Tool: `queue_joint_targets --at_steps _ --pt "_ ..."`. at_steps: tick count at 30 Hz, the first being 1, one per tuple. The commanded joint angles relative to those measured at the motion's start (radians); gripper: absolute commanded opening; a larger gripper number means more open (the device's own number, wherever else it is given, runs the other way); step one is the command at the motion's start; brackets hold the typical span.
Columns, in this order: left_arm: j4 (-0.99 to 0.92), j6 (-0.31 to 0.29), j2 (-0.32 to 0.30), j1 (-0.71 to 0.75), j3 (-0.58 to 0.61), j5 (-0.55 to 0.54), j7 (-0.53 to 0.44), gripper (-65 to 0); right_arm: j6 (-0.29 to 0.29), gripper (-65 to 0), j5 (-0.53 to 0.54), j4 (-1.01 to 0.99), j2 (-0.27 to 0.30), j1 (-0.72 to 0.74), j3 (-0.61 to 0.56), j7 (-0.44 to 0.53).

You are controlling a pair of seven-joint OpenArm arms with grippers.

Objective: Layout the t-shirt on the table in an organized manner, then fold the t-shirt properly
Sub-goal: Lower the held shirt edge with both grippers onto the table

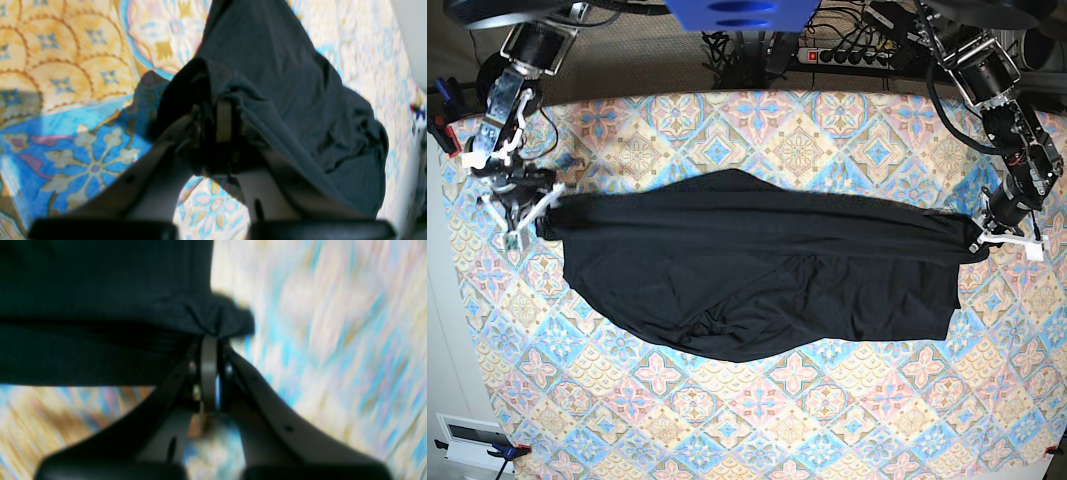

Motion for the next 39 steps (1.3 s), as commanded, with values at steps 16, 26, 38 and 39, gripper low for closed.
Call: queue_joint_targets --at_steps 16,26,38,39 --pt "-0.182 -0.001 -0.03 -0.047 0.03 -0.005 -0.096 -64.9 -0.01 -64.3 -0.009 -0.082 0.016 0.042 -0.05 0.035" --pt "-0.174 0.0 -0.089 -0.05 0.159 -0.017 -0.033 -47.1 -0.012 -49.9 -0.009 -0.067 0.016 -0.001 -0.05 0.035" --pt "-0.032 -0.001 -0.115 0.075 -0.01 -0.205 -0.013 -39.6 -0.01 -48.2 -0.009 0.041 0.015 -0.041 -0.053 0.043" --pt "-0.021 -0.001 -0.116 0.093 -0.012 -0.218 -0.013 -39.6 -0.01 -48.2 -0.009 0.049 0.015 -0.047 -0.053 0.043"
